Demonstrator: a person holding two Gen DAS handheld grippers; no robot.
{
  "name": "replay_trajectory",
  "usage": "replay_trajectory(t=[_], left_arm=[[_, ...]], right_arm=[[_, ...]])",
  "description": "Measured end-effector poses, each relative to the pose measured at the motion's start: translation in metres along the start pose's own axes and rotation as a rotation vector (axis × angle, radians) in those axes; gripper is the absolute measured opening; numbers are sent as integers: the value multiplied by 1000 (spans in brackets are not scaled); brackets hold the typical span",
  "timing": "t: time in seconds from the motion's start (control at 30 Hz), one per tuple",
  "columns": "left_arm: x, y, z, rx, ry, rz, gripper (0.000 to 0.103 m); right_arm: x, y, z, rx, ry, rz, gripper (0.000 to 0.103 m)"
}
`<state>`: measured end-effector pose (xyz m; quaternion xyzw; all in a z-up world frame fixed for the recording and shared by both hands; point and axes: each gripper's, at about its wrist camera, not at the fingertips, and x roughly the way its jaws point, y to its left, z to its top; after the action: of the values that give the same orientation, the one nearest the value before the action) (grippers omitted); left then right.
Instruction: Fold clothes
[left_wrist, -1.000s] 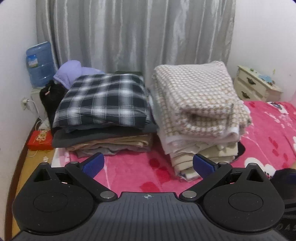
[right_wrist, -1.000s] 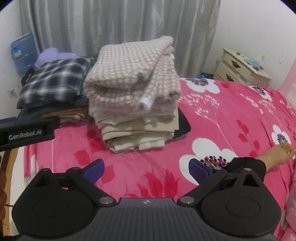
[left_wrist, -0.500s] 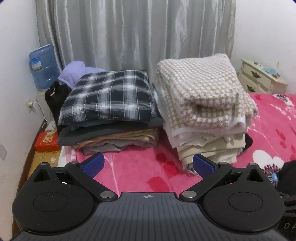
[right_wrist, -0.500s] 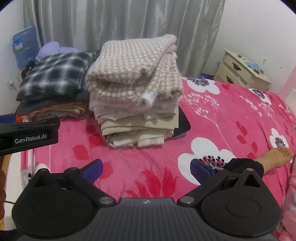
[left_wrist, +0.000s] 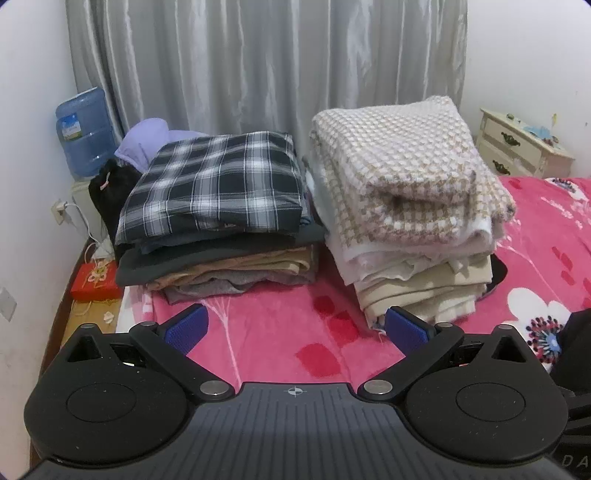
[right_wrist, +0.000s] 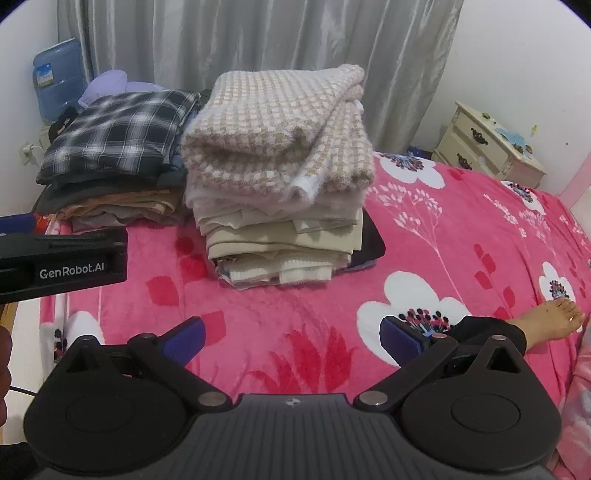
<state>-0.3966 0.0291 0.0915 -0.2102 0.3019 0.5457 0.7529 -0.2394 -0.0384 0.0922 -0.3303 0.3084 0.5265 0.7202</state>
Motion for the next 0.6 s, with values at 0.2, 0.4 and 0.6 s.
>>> replay_trajectory(t=[0.2,0.4,0.6], left_arm=[[3,-1,-2,-1,11,1,103],[4,-1,-4,-2,23,-6,103],[4,-4,-7,-3,40,-15,103]], right_arm=[[3,0,-1,7,12,-2,103],[4,0,-2,7,16,-7,103],[6,0,-3,4,26,-13,103]])
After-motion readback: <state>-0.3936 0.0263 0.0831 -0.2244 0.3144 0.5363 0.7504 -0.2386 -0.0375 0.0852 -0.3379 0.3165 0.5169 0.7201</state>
